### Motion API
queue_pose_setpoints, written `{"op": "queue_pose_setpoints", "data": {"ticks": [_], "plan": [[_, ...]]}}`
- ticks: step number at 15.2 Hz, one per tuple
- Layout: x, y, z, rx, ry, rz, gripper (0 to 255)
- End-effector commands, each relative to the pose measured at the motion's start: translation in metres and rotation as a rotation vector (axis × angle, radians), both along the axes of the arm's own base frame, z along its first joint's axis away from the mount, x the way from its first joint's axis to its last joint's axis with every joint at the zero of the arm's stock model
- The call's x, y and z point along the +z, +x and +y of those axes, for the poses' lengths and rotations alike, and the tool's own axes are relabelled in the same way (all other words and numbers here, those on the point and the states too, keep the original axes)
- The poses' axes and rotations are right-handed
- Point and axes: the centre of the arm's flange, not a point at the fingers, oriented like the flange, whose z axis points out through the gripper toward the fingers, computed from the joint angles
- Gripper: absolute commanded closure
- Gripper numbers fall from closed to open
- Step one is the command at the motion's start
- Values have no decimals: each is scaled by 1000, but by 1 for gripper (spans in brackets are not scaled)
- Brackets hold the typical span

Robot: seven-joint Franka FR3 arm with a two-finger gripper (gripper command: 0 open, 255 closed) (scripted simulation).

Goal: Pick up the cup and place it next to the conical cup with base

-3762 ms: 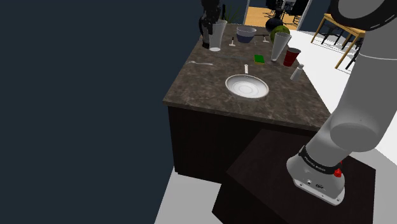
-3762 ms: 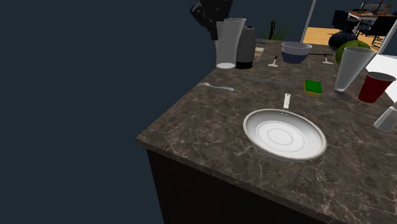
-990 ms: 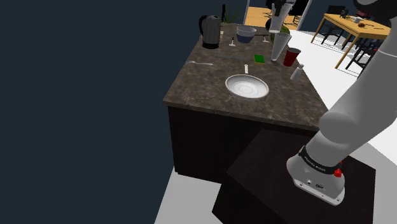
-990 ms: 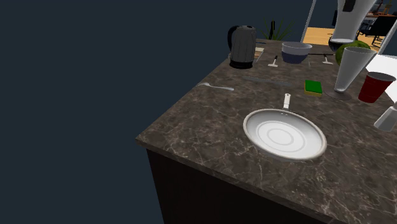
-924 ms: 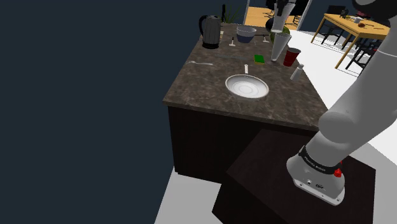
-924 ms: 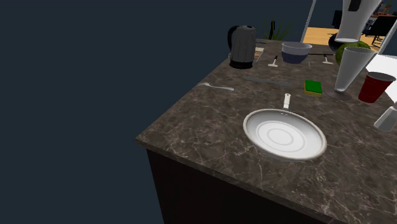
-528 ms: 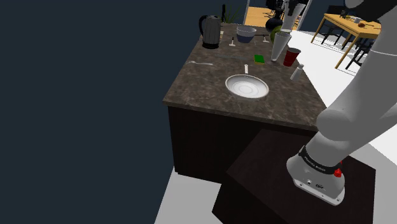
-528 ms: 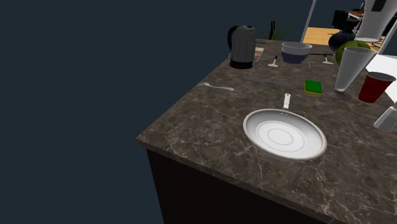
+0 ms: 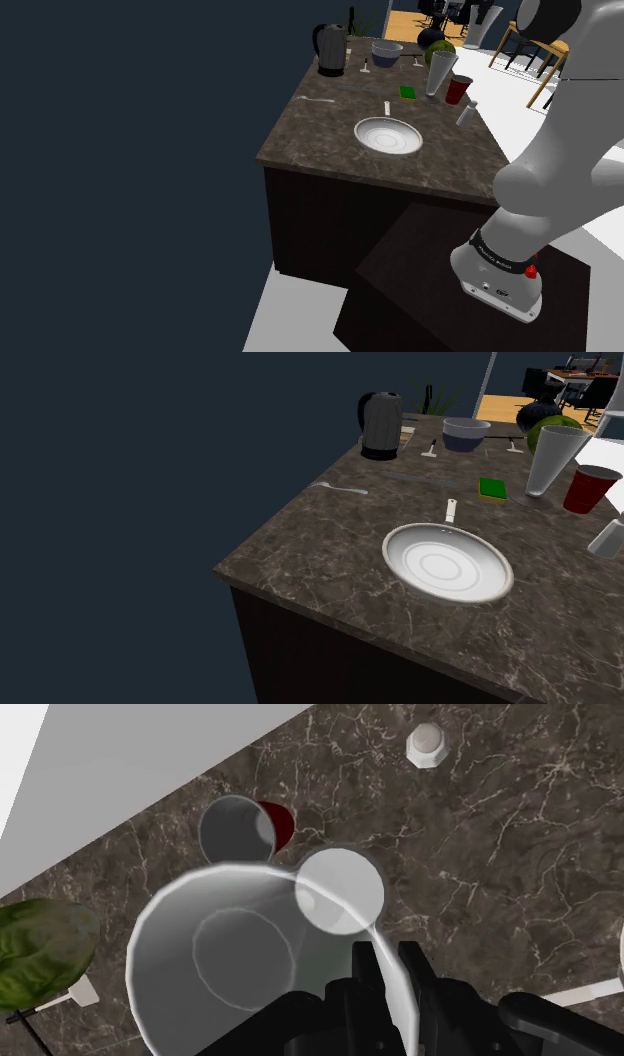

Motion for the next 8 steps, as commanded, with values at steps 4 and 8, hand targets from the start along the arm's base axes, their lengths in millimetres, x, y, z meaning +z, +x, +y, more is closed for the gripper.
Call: {"op": "queue_pose_setpoints", "data": {"ticks": [4, 8], "plan": [[-19, -7, -14, 3, 0, 0, 255], [-40, -7, -14, 3, 0, 0, 255]]}}
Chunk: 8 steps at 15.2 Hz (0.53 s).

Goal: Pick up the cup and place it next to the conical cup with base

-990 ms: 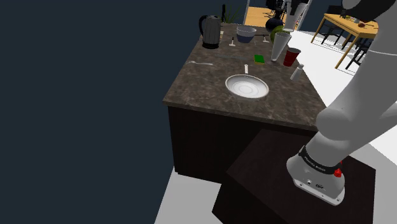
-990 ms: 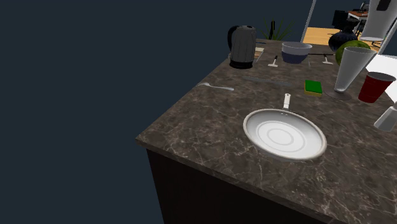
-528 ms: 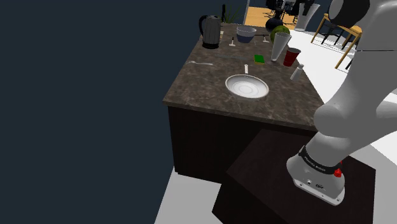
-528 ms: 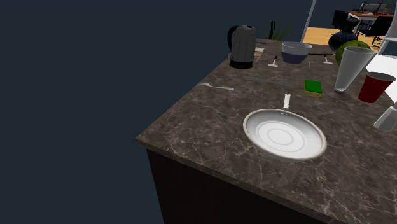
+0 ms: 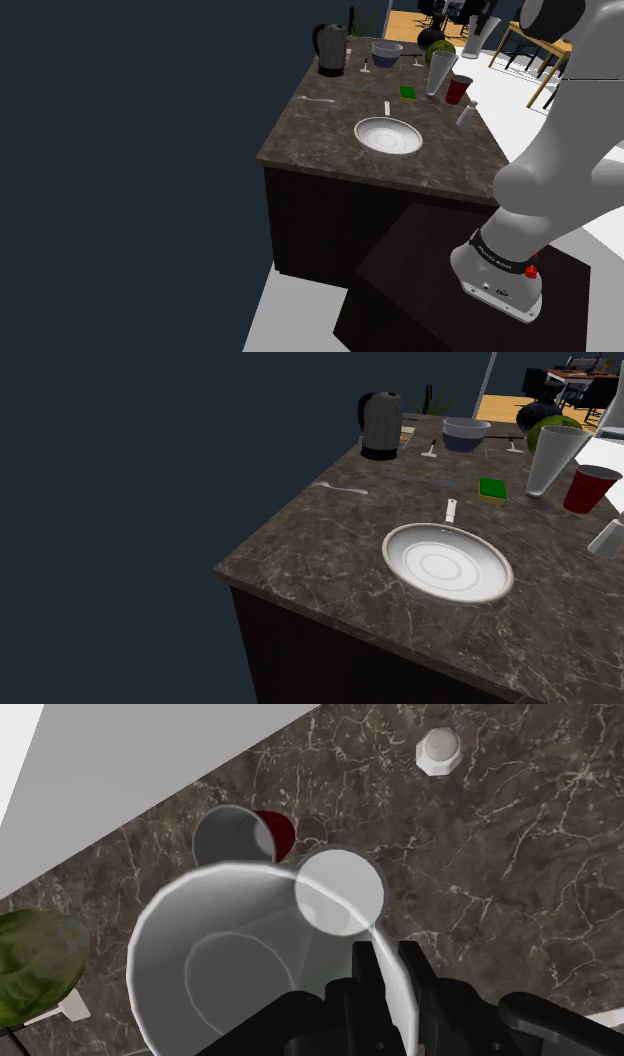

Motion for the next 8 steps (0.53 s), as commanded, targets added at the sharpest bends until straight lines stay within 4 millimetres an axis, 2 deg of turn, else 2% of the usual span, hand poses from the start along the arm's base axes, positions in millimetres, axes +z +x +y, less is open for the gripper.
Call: {"op": "queue_pose_setpoints", "data": {"ticks": [1, 8], "plan": [[-10, 1, 0, 0, -1, -1, 255], [-47, 1, 0, 0, -1, -1, 255]]}}
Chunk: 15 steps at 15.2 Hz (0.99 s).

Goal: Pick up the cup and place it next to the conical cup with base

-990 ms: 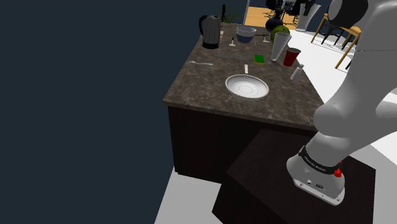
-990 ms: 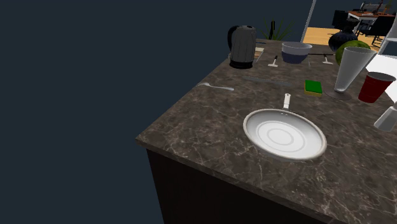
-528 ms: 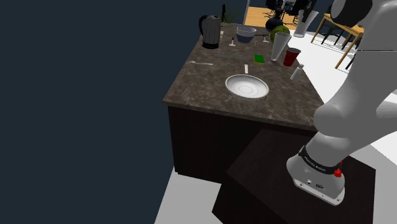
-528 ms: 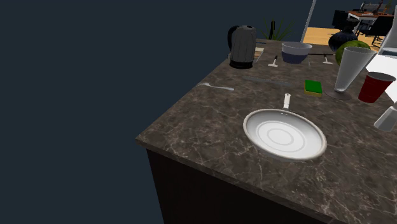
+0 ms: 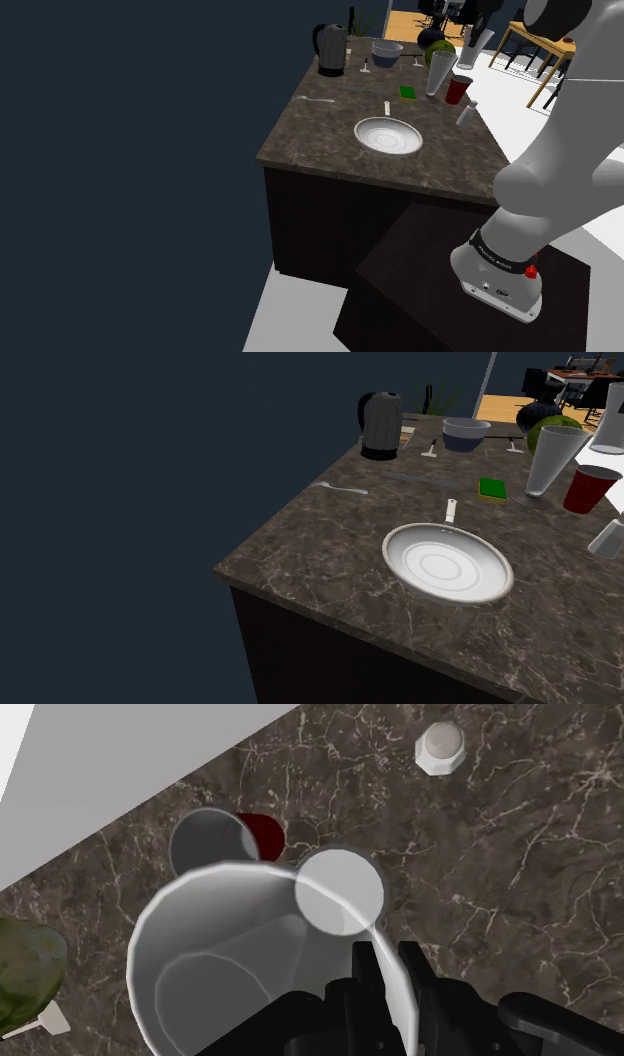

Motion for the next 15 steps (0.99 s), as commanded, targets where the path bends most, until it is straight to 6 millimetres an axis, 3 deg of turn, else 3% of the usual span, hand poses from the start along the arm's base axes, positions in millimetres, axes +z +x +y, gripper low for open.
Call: {"op": "queue_pose_setpoints", "data": {"ticks": [1, 15], "plan": [[-11, 0, 0, 0, -1, -1, 255], [-85, 0, 0, 0, -1, -1, 255]]}}
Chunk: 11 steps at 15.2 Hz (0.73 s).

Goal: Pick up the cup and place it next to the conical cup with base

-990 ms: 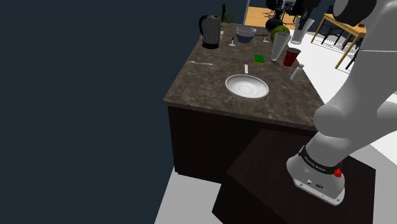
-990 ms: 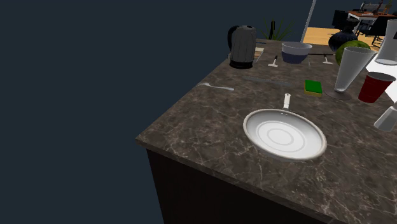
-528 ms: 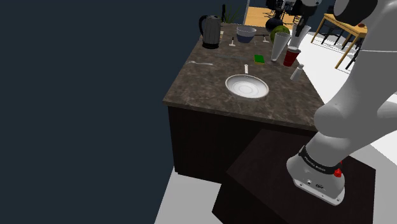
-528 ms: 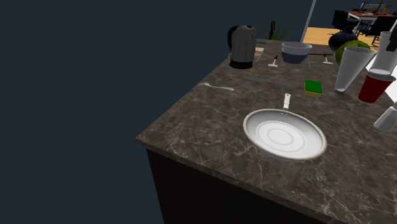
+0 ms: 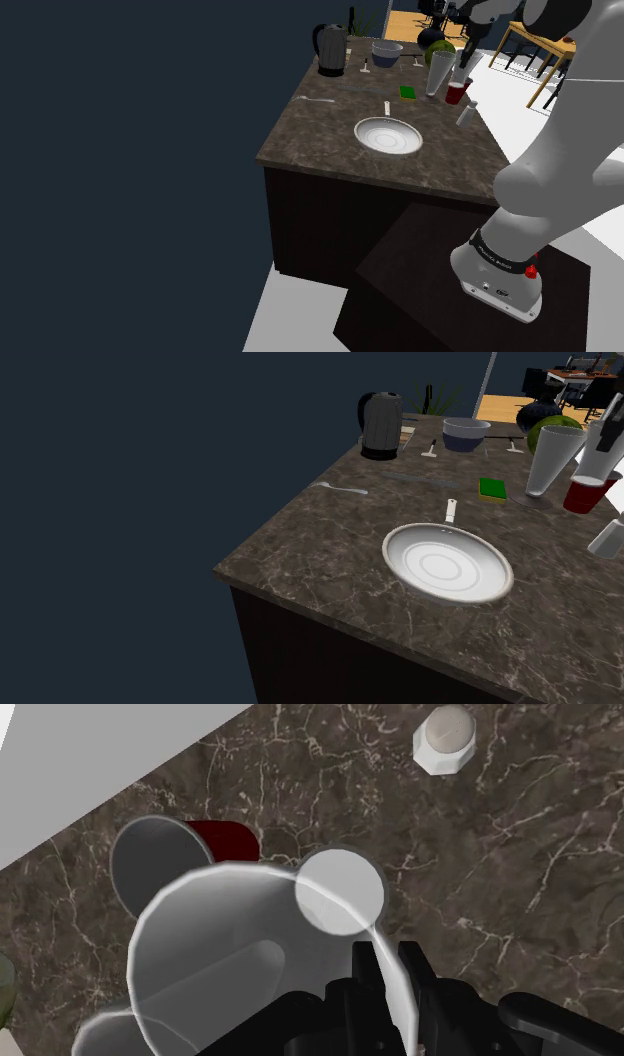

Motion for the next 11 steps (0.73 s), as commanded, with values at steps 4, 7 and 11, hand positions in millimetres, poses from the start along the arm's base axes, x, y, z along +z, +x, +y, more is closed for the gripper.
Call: {"op": "queue_pose_setpoints", "data": {"ticks": [4, 7, 11], "plan": [[-27, 0, 1, 0, -1, -1, 255], [-43, 0, 1, 0, -1, -1, 255], [-64, 0, 1, 0, -1, -1, 255]]}}
